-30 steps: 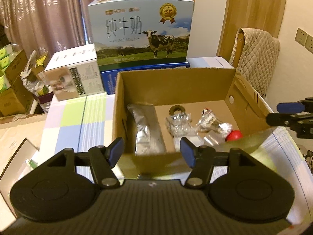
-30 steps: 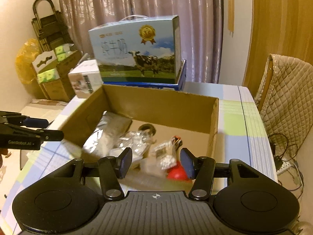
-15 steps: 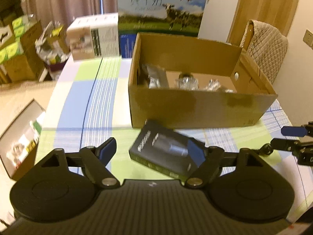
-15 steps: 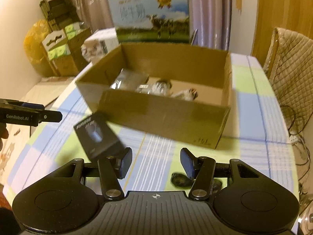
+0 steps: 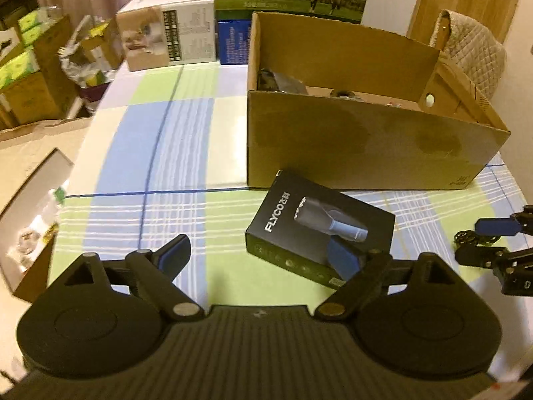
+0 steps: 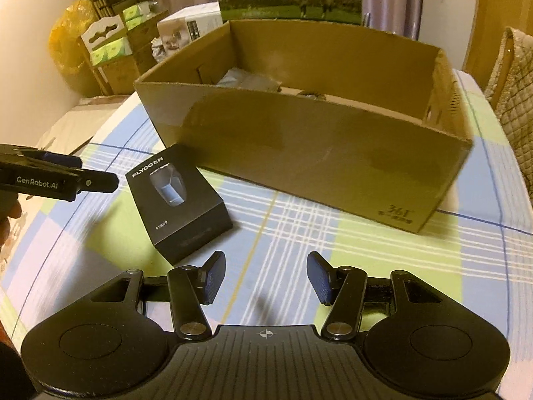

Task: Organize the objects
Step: 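Withdraw both tools from the box toward the black shaver box, then lower the left gripper over the black FLYCO shaver box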

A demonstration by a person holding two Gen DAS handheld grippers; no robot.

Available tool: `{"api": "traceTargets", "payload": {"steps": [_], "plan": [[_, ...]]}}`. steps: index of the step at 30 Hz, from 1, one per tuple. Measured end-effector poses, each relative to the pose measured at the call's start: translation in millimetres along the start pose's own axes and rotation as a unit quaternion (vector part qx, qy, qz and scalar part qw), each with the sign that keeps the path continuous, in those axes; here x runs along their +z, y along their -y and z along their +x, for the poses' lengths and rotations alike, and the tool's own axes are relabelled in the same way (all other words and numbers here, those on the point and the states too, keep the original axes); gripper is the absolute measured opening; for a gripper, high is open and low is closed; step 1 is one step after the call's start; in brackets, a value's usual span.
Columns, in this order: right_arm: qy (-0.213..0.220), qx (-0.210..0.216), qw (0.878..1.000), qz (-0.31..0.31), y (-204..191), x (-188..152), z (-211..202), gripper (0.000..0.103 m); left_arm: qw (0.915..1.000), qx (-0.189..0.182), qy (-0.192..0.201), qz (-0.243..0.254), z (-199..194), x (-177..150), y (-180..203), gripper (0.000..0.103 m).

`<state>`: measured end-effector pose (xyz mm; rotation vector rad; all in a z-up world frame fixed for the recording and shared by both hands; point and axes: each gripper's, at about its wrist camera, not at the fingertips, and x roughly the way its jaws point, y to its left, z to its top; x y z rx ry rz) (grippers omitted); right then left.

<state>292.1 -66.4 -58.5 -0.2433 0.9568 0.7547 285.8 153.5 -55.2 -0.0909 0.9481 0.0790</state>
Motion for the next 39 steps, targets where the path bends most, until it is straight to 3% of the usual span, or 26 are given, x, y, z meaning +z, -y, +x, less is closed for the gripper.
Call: {"api": "traceTargets", "payload": {"steps": [4, 15, 28, 31, 39], "plan": [[-0.010, -0.003, 1.000, -0.006, -1.4, 1.1, 15.8, 0.052, 0.9987, -0.051, 0.003, -0.004, 16.7, 1.3, -8.9, 0.090], [-0.030, 0.008, 0.999, -0.009, -8.1, -8.1, 45.4, 0.052, 0.9931, -0.099, -0.007, 0.063, 50.1, 11.0, -0.1, 0.092], [-0.032, 0.007, 0.999, -0.002, -2.1, -15.1, 46.4, 0.052, 0.9791, -0.186, -0.029, 0.078, 40.6, -9.1, 28.0, 0.092], [-0.032, 0.003, 0.999, 0.003, 5.1, -18.8, 40.4, 0.052, 0.9783, -0.189, -0.018, 0.082, 32.9, -11.5, 30.2, 0.092], [-0.018, -0.010, 1.000, 0.011, 19.8, -15.0, 36.1, 0.052, 0.9867, -0.160, -0.019, 0.022, 47.2, 1.4, 7.8, 0.092]]}}
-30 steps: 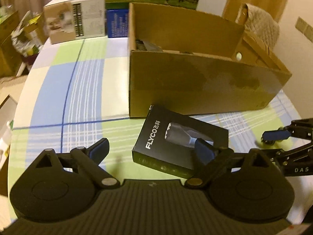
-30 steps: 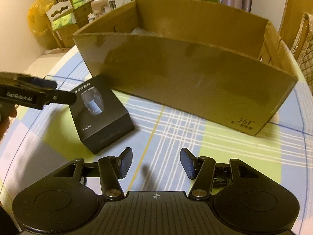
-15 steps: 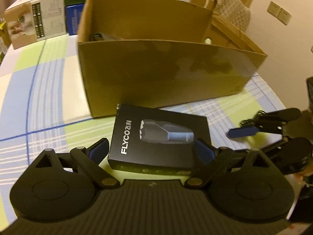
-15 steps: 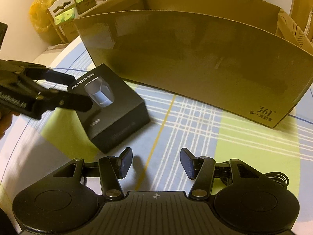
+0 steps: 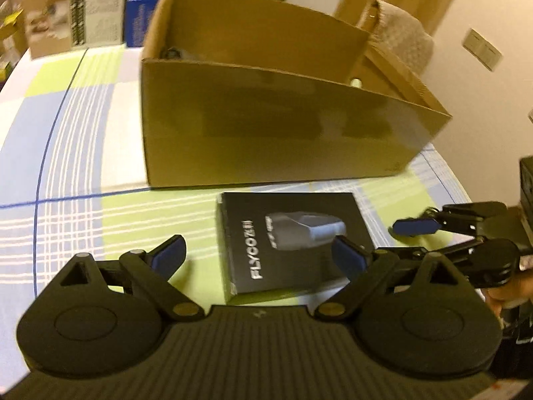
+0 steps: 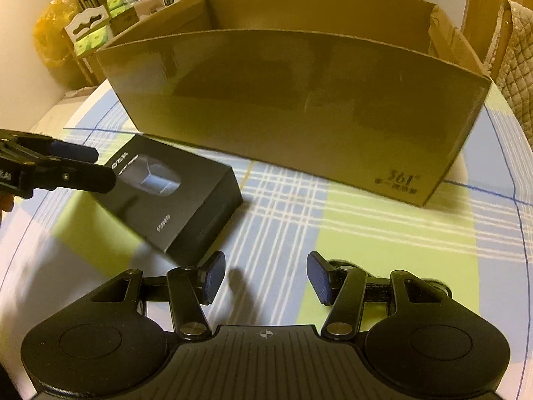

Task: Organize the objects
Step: 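Lower the left gripper over the black FLYCO shaver box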

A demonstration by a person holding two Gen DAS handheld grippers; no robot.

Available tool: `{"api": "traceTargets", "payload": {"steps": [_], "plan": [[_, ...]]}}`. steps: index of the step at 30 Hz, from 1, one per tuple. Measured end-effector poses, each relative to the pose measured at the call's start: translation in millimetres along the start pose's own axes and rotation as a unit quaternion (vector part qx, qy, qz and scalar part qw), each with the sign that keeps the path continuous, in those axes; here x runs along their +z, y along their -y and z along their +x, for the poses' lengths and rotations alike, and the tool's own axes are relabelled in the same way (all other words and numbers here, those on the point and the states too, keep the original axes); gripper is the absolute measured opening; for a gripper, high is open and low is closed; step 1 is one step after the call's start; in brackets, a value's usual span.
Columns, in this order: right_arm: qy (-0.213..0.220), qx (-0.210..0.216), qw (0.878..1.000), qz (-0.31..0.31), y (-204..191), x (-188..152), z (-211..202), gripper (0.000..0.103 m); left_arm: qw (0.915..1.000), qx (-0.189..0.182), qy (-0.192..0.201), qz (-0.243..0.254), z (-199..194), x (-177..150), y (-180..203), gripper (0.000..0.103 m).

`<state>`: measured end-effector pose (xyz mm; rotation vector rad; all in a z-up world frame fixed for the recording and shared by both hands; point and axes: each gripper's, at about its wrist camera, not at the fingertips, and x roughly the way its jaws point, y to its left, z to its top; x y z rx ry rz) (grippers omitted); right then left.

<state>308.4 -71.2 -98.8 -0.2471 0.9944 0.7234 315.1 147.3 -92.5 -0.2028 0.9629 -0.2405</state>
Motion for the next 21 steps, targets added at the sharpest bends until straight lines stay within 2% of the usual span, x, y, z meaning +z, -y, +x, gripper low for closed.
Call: {"api": "traceTargets", "payload": {"steps": [4, 8, 15, 21], "plan": [[0.011, 0.022, 1.000, -0.017, -5.5, 2.8, 4.3, 0.052, 0.9997, -0.020, -0.007, -0.010, 5.1, -1.0, -0.3, 0.092], [0.015, 0.039, 0.999, -0.030, -12.2, -1.1, 4.8, 0.052, 0.9989, -0.042, -0.019, 0.001, 4.1, -7.4, 8.7, 0.092], [0.000, 0.040, 0.999, -0.036, -18.7, -22.9, -5.7, 0.052, 0.9983, -0.049, -0.031, 0.008, -10.8, -28.4, 24.9, 0.093], [-0.015, 0.034, 0.999, -0.040, -21.3, -44.3, -26.2, 0.052, 0.9959, -0.059, -0.060, 0.033, -27.8, -57.2, 52.0, 0.092]]}}
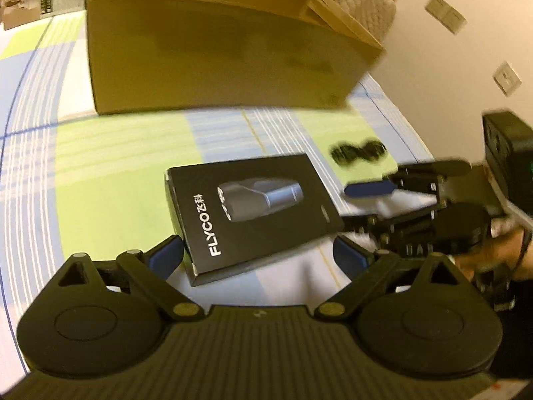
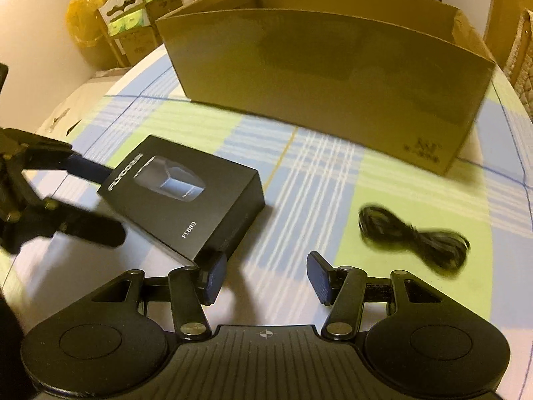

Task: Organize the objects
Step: 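Lower the left gripper over the black FLYCO shaver box, then grasp the shaver box with the left gripper while the right approaches the black cable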

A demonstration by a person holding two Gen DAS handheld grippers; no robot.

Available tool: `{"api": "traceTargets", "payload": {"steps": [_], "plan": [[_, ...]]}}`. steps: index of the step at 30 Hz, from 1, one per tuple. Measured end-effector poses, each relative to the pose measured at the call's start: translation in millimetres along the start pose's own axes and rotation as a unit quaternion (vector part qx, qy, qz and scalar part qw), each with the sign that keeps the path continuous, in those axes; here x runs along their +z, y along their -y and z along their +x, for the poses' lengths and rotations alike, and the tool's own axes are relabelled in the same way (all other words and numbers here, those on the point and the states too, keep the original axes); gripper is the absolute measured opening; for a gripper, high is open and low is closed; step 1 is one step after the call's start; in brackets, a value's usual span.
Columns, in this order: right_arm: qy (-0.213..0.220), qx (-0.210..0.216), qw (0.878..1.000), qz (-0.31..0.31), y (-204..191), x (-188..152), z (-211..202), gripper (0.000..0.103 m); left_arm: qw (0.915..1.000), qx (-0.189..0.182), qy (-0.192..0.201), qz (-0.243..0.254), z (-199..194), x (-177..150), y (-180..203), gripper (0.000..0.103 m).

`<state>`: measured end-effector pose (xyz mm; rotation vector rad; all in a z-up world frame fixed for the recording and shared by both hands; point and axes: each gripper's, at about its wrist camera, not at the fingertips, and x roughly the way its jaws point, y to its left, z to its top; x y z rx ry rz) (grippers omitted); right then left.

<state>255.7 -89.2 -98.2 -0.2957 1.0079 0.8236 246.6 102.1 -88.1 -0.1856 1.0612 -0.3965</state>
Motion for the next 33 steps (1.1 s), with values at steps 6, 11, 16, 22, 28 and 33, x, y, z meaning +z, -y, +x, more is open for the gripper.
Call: {"api": "traceTargets", "payload": {"steps": [6, 11, 16, 22, 28, 33], "plan": [[-0.024, -0.029, 0.999, -0.006, -2.3, -14.2, -24.1, 0.052, 0.9990, 0.026, 0.020, 0.031, -22.5, -0.1, 2.6, 0.091], [-0.037, -0.006, 0.998, -0.052, -21.1, -20.8, -24.5, 0.052, 0.9975, 0.030, 0.032, 0.056, -25.5, 20.5, -5.7, 0.093], [-0.030, -0.012, 0.998, -0.057, -18.1, -5.9, -3.6, 0.052, 0.9926, 0.018, 0.016, 0.119, -17.7, 31.4, -2.3, 0.096], [0.016, -0.042, 0.998, -0.034, 7.9, 25.1, 8.7, 0.052, 0.9833, 0.013, -0.013, 0.181, -3.2, 38.3, 7.2, 0.101], [0.024, -0.054, 0.998, -0.023, 30.2, 25.6, -1.3, 0.052, 0.9785, 0.025, -0.040, 0.201, 26.1, 46.8, 27.0, 0.102], [0.015, -0.057, 0.998, -0.025, 50.8, 15.3, -11.6, 0.052, 0.9717, 0.053, -0.056, 0.223, 48.1, 47.1, 42.1, 0.101]]}}
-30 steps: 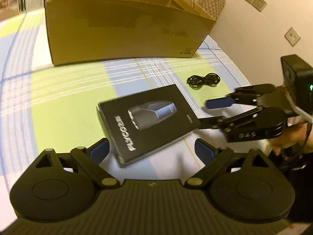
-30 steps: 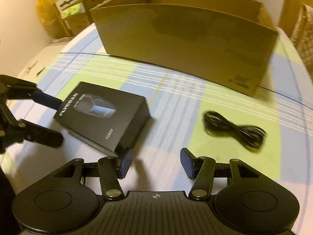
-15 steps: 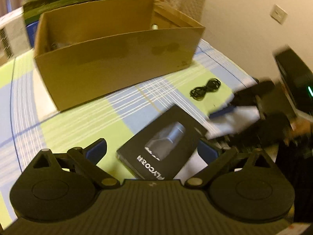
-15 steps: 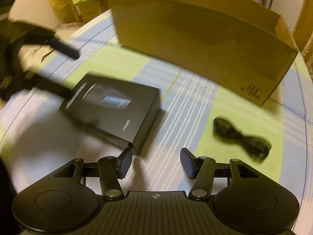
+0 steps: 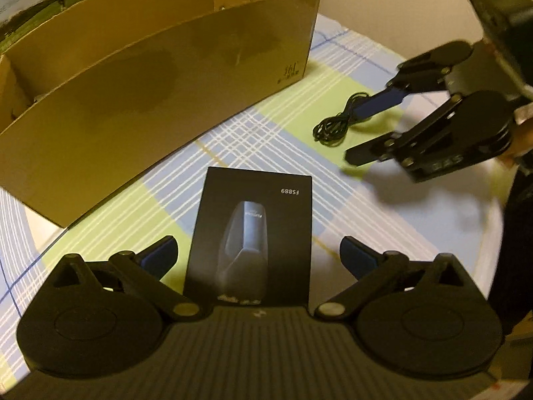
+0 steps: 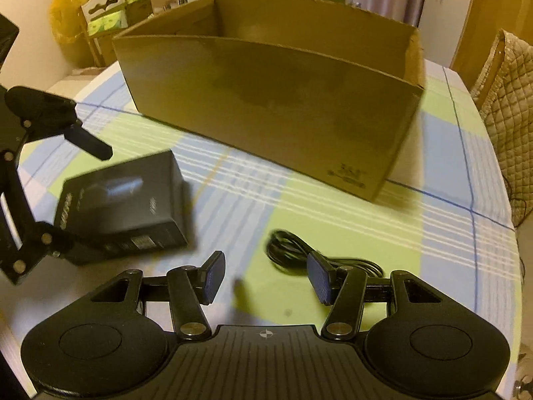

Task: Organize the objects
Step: 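Grasp the shaver box with the left gripper while the right approaches the black cable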

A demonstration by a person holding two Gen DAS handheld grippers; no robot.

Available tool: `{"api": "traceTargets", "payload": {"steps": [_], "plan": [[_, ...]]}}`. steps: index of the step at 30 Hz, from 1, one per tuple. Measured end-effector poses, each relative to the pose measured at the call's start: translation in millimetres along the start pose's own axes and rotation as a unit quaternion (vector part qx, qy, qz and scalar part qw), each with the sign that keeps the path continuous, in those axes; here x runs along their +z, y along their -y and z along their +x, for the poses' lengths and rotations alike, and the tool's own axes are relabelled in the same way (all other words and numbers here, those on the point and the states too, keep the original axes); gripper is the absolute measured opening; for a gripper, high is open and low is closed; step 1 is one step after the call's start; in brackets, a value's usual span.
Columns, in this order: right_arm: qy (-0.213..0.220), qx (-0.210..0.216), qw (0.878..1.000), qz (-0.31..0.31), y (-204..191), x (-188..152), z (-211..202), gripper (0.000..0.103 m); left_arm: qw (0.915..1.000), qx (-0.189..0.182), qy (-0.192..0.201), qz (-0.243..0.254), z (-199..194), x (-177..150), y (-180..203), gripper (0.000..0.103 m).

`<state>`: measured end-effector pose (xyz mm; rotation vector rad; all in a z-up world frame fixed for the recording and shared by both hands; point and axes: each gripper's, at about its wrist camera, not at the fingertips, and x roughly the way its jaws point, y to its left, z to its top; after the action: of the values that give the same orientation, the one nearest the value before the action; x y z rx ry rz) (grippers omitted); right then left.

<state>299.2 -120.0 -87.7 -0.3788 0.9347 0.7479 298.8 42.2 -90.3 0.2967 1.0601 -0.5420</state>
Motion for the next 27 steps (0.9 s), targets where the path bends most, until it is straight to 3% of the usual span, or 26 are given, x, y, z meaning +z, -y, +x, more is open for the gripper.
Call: {"api": "traceTargets", "payload": {"steps": [9, 16, 22, 27], "plan": [[-0.007, 0.001, 0.999, -0.031, 23.5, -0.8, -6.7, 0.052, 0.9995, 0.022, -0.020, 0.007, 17.0, 9.5, 8.2, 0.095], [-0.019, 0.004, 0.997, -0.073, 35.0, 4.6, 3.5, 0.052, 0.9989, 0.036, -0.027, 0.010, 21.7, 9.9, 9.0, 0.079], [-0.013, 0.015, 0.995, -0.094, 45.2, 7.4, 0.9, 0.052, 0.9991, 0.035, -0.025, -0.001, 21.7, 5.6, 5.6, 0.078], [-0.036, 0.020, 0.994, -0.106, 52.2, 8.8, 14.2, 0.052, 0.9990, 0.037, -0.021, -0.015, 20.1, 2.4, 5.9, 0.078]]}}
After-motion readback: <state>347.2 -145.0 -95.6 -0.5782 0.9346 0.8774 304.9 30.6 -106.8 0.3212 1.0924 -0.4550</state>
